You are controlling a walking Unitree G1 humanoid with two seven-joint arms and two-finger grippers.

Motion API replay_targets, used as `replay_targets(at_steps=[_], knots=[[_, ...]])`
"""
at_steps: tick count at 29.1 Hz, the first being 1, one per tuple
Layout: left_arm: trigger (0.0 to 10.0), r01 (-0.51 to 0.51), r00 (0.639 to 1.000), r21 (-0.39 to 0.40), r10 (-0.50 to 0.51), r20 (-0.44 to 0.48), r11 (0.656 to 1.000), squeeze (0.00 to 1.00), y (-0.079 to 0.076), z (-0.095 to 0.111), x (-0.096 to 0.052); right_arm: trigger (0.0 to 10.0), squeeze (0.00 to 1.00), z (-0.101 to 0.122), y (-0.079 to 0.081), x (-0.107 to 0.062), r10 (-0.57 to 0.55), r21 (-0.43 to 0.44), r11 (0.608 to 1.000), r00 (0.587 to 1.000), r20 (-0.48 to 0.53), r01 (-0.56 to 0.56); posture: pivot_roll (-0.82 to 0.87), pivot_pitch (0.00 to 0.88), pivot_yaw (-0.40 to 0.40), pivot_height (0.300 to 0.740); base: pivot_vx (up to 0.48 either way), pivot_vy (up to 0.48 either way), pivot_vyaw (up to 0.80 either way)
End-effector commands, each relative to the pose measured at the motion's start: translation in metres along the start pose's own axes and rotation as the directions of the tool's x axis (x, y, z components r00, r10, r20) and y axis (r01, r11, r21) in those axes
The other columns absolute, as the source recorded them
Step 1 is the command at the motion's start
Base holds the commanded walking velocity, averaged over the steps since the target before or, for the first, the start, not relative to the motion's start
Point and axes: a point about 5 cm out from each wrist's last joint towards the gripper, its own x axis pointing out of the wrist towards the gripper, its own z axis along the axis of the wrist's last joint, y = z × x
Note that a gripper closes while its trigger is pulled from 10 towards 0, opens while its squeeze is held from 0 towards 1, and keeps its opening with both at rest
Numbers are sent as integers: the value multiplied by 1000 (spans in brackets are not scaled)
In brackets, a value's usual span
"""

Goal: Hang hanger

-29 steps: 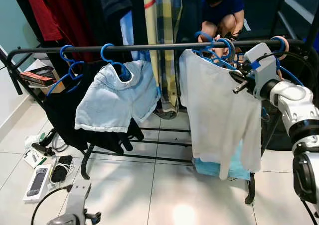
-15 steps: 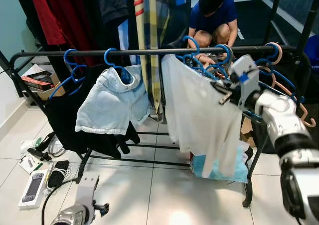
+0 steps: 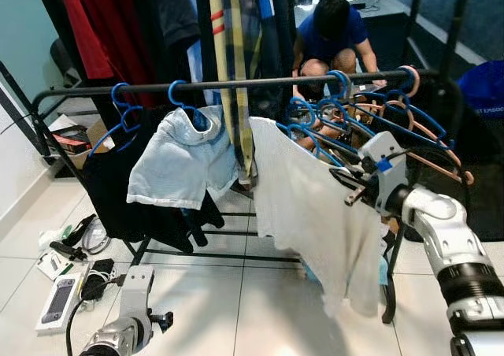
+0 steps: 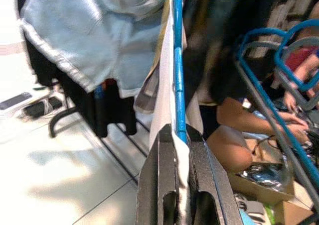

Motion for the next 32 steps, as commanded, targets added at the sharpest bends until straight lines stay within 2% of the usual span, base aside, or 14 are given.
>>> replay_targets(at_steps=[1,11,15,19,20,21,22,24,25,26,27,29,31,32], knots=[[10000,-17,1000,-34,17,1,999,0,2,-3,0,0,0,11,5,4,36,-22,999,999,31,-36,-116,0,132,740,-330,0,0],[10000,-55,975,-152,86,205,987,0,21,39,-4,0,0,16,17,-10,151,-88,984,988,-22,-152,-109,0,115,740,-311,0,0],[10000,86,842,-104,-17,539,991,0,39,146,-29,0,0,32,23,-16,219,-100,971,976,20,-216,-109,0,106,740,0,0,0],[10000,229,742,7,-179,646,973,0,25,176,-41,0,0,39,28,-18,271,-87,960,961,49,-266,-107,0,100,740,0,0,0],[10000,338,639,164,-354,683,927,0,7,196,-52,0,0,43,34,-21,327,-79,943,943,63,-322,-109,0,98,740,0,0,0],[10000,338,639,164,-354,683,927,0,7,196,-52,0,0,43,34,-21,327,-79,943,943,63,-322,-109,0,98,740,0,0,0],[10000,411,549,303,-499,670,859,0,-10,207,-62,0,0,45,38,-24,375,-75,926,925,64,-370,-109,0,98,740,0,0,0],[10000,534,355,550,-761,544,642,0,-41,214,-87,10000,0,47,44,-30,452,-76,891,891,39,-448,-111,0,92,740,0,0,0],[10000,566,267,638,-848,458,523,0,-52,213,-101,10000,0,50,42,-33,465,-77,884,885,34,-461,-114,0,93,740,0,0,0],[10000,566,267,638,-848,458,523,0,-52,213,-101,10000,0,50,42,-33,465,-77,884,885,34,-461,-114,0,93,740,0,0,0],[10000,584,200,692,-902,383,424,0,-60,211,-113,10000,0,53,39,-35,470,-79,881,882,33,-466,-114,0,91,740,0,0,0],[10000,584,200,692,-902,383,424,0,-60,211,-113,10000,0,53,39,-35,470,-79,881,882,33,-466,-114,0,91,740,0,0,0],[10000,577,116,762,-953,282,295,0,-65,210,-132,10000,0,63,29,-44,492,-85,869,870,36,-487,-115,0,89,740,0,0,0],[10000,577,116,762,-953,282,295,0,-65,210,-132,10000,0,63,29,-44,492,-85,869,870,36,-487,-115,0,89,740,0,0,0]])
